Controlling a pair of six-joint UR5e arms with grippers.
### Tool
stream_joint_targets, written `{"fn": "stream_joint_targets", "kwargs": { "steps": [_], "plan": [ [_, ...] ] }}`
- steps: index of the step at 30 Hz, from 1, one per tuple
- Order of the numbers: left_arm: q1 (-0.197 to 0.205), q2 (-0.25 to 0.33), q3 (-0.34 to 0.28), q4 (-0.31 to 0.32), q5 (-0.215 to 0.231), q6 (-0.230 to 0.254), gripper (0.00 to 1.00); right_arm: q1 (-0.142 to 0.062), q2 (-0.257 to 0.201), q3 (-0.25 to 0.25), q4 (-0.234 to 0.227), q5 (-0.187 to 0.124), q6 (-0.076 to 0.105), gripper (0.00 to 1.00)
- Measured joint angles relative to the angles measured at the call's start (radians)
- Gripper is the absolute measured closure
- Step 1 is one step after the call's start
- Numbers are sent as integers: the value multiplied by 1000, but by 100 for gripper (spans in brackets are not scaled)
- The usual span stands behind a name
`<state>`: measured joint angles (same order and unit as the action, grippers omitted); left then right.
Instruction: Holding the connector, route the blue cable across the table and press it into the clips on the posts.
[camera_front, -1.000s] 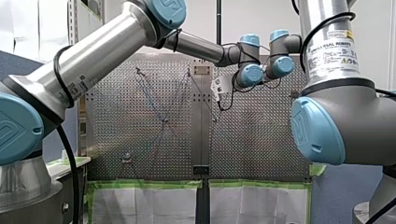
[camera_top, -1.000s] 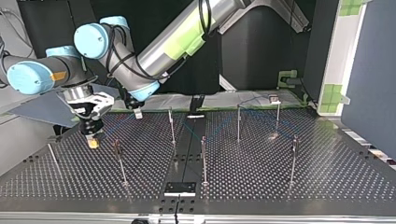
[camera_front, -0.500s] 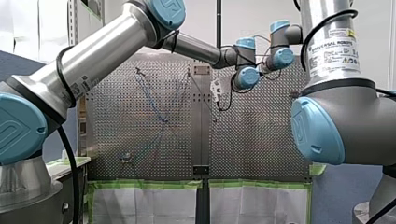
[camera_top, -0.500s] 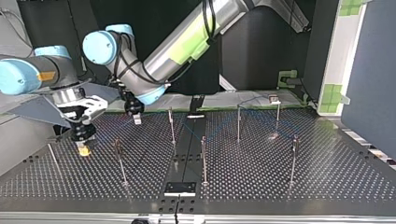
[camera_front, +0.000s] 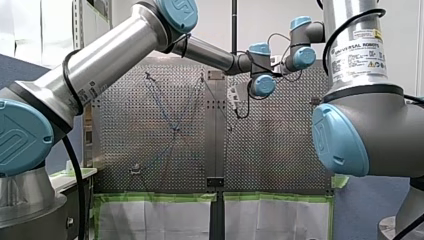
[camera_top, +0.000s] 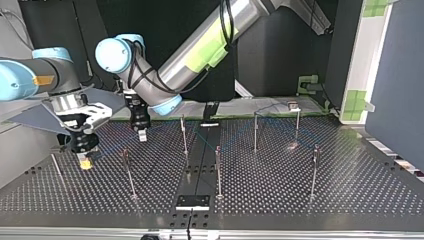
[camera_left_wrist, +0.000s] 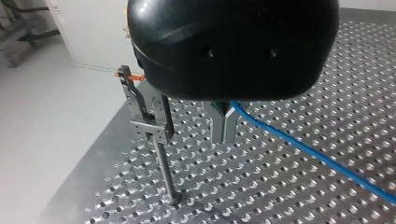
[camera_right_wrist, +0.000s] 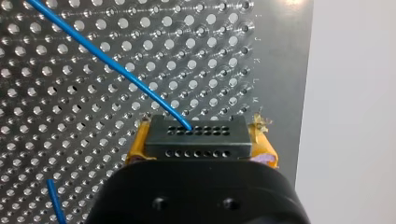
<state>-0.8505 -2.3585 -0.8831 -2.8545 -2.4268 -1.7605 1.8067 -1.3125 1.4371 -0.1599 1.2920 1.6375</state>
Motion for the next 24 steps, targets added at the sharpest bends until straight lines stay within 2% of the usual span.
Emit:
{"fn": "stream_joint_targets", "kwargs": {
  "steps": [9, 18, 24],
  "plan": [
    [3, 0, -5, 52, -8, -9, 100, 19, -12, 2, 46, 0, -12, 100],
    [10, 0, -9, 67, -22, -10, 100, 32, -17, 2, 50, 1, -15, 100],
    [17, 0, -9, 105, -28, -2, 100, 34, -17, 1, 44, 1, -16, 100]
  ]
}}
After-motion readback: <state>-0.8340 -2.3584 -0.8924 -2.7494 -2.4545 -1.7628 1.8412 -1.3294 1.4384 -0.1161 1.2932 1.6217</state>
